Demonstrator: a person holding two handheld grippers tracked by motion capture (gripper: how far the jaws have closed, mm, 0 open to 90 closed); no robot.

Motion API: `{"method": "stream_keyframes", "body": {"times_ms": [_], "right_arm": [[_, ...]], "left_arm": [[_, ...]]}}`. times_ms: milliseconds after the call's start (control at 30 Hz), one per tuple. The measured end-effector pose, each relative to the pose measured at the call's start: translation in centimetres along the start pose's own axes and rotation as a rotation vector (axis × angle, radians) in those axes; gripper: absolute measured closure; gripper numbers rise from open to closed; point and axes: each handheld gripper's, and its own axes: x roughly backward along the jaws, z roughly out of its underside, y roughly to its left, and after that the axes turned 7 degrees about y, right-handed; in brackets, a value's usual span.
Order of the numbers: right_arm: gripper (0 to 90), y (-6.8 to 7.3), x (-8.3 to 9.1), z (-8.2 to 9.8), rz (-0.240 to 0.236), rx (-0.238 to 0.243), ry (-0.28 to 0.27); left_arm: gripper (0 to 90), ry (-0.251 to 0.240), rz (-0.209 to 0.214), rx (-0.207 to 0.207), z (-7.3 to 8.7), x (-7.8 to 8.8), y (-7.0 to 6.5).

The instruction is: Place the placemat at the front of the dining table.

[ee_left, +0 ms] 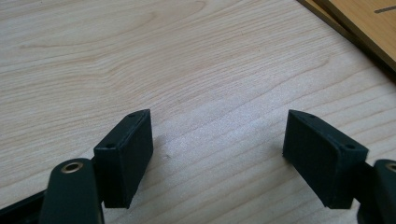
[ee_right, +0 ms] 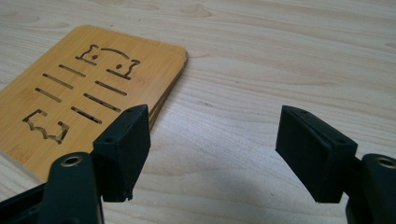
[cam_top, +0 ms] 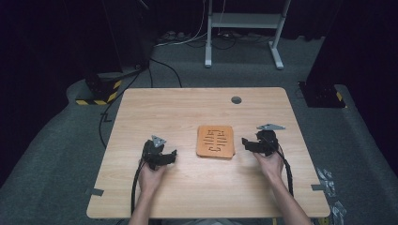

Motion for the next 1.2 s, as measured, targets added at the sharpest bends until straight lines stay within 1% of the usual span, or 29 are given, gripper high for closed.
{"method": "stream_keyframes", "body": {"times_ms": [67,167,200,233,300,333,467,533,567,633,767,833,900,933,967,1000,1100,1200], "right_arm": [[28.4,0.1,-0.1,-0.2,-0.005,-0.001,0.001],[28.6,0.1,-0.1,-0.4,0.005,0.013,-0.015],[28.6,0.1,-0.1,-0.4,0.007,0.011,-0.021],[28.6,0.1,-0.2,-0.5,0.007,0.0,-0.019],[28.6,0.1,-0.3,-0.5,0.007,-0.001,-0.019],[28.7,0.0,-0.5,-0.5,0.007,-0.009,-0.012],[28.8,-0.1,-0.8,-0.6,0.015,-0.009,-0.013],[28.3,-0.1,-0.9,-0.7,0.015,-0.017,-0.013],[27.6,0.0,-1.2,-0.9,0.011,-0.018,-0.001],[27.5,0.1,-1.2,-1.0,0.01,-0.022,0.002],[27.6,0.5,-1.5,-1.6,0.006,-0.007,0.001],[27.5,0.7,-2.1,-2.0,0.004,-0.01,0.013],[27.5,0.8,-2.3,-2.0,0.004,-0.015,0.02],[27.4,0.8,-2.5,-2.0,0.007,-0.009,0.02],[27.2,0.9,-2.6,-2.1,0.005,-0.016,0.029],[26.9,1.0,-2.9,-2.1,0.012,-0.012,0.028],[26.5,1.0,-3.6,-2.0,0.024,-0.024,0.036],[26.5,1.0,-3.9,-2.0,0.031,-0.027,0.045]], "left_arm": [[24.6,0.001,-0.001,0.002,0.0,0.0,0.0],[25.0,0.001,-0.003,0.004,0.0,0.0,0.0],[25.0,0.001,-0.003,0.004,0.0,0.0,0.0],[24.9,0.001,-0.003,0.004,0.0,0.0,0.0],[24.9,0.001,-0.003,0.004,0.0,0.0,0.0],[25.0,0.001,-0.003,0.004,0.0,0.0,0.0],[25.0,0.001,-0.003,0.003,0.0,0.0,0.0],[25.0,0.001,-0.003,0.003,0.0,0.0,0.0],[25.0,0.001,-0.003,0.004,0.0,0.0,0.0],[25.0,0.001,-0.003,0.004,0.0,0.0,0.0],[24.9,0.001,-0.003,0.003,0.0,0.0,0.0],[25.0,0.001,-0.003,0.004,0.0,0.0,0.0],[25.0,0.001,-0.003,0.004,0.0,0.0,0.0],[24.9,0.001,-0.003,0.004,0.0,0.0,0.0],[25.0,0.001,-0.003,0.004,0.0,0.0,0.0],[25.0,0.001,-0.003,0.004,0.0,0.0,0.0],[24.9,0.001,-0.003,0.003,0.0,0.0,0.0],[25.0,0.001,-0.003,0.004,0.0,0.0,0.0]]}}
